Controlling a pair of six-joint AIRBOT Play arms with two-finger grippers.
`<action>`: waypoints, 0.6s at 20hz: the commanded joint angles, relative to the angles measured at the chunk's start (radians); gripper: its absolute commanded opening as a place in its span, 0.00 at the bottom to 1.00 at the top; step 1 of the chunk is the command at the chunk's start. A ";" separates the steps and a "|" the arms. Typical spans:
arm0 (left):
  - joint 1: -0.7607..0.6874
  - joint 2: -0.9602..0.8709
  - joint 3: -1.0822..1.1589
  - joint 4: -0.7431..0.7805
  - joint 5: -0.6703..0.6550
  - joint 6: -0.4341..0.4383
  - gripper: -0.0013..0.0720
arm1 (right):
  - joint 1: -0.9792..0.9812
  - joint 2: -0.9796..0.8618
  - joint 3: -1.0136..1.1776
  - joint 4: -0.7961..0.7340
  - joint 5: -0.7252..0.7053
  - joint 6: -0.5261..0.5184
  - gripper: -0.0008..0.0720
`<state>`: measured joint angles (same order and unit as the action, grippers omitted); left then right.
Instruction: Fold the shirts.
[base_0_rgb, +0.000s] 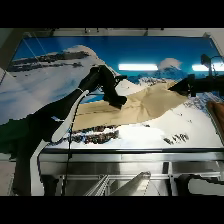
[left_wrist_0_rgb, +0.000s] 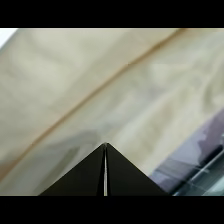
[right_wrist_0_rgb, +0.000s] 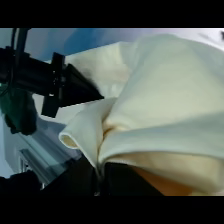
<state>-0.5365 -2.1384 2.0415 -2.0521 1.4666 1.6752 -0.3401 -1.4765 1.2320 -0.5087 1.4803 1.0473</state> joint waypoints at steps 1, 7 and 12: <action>0.029 0.170 -0.008 -0.019 -0.011 0.001 0.04 | 0.074 0.071 0.002 0.121 0.023 0.001 0.04; 0.328 0.513 -0.253 -0.145 0.021 0.091 0.04 | 0.396 0.085 0.002 0.140 -0.198 0.061 0.04; 0.626 0.709 -0.521 -0.169 0.068 0.185 0.04 | 0.701 0.014 0.002 0.138 -0.464 0.084 0.04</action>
<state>-0.0708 -1.5425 1.6638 -2.1902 1.5051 1.7950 0.2035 -1.4227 1.2324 -0.3748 1.1831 1.1095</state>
